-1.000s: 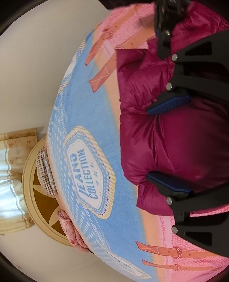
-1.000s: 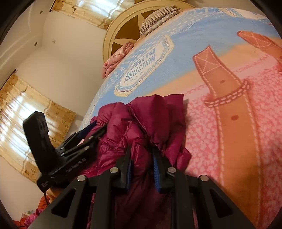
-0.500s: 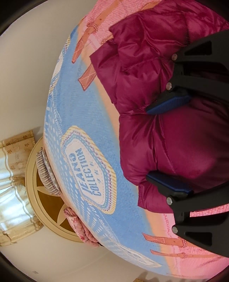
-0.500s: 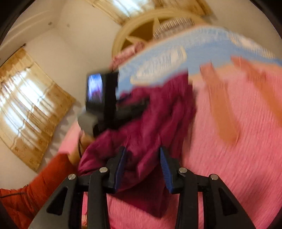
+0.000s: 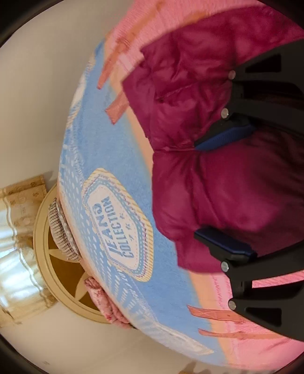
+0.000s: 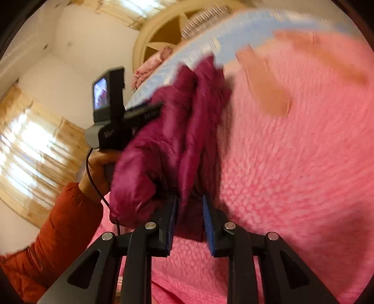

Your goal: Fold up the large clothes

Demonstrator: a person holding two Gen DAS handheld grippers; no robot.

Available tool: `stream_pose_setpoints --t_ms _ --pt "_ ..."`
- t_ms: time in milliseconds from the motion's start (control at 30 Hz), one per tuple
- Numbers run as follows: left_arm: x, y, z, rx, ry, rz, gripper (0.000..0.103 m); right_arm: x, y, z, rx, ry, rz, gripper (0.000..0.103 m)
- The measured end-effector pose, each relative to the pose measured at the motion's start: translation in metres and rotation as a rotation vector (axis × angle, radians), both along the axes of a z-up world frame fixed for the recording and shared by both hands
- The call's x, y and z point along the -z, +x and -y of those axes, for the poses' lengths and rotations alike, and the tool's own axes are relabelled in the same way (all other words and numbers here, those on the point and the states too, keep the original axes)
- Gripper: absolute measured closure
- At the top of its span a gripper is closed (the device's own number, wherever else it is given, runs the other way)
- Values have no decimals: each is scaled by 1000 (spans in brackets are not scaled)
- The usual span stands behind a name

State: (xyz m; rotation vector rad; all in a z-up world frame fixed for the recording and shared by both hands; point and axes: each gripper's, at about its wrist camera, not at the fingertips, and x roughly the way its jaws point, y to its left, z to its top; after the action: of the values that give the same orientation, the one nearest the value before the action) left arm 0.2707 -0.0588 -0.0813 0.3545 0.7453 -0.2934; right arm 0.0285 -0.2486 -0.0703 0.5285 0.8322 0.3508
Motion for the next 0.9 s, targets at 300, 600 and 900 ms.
stream_pose_setpoints --t_ms 300,600,900 --pt "-23 -49 -61 -159 -94 13 28 -42 27 -68 -124 -89 154 80" --pt "-11 -57 -67 -173 -86 2 28 37 49 -78 -80 -42 25 82" --pt "-24 -61 -90 -195 -146 26 20 -16 61 -54 -68 -10 57 80"
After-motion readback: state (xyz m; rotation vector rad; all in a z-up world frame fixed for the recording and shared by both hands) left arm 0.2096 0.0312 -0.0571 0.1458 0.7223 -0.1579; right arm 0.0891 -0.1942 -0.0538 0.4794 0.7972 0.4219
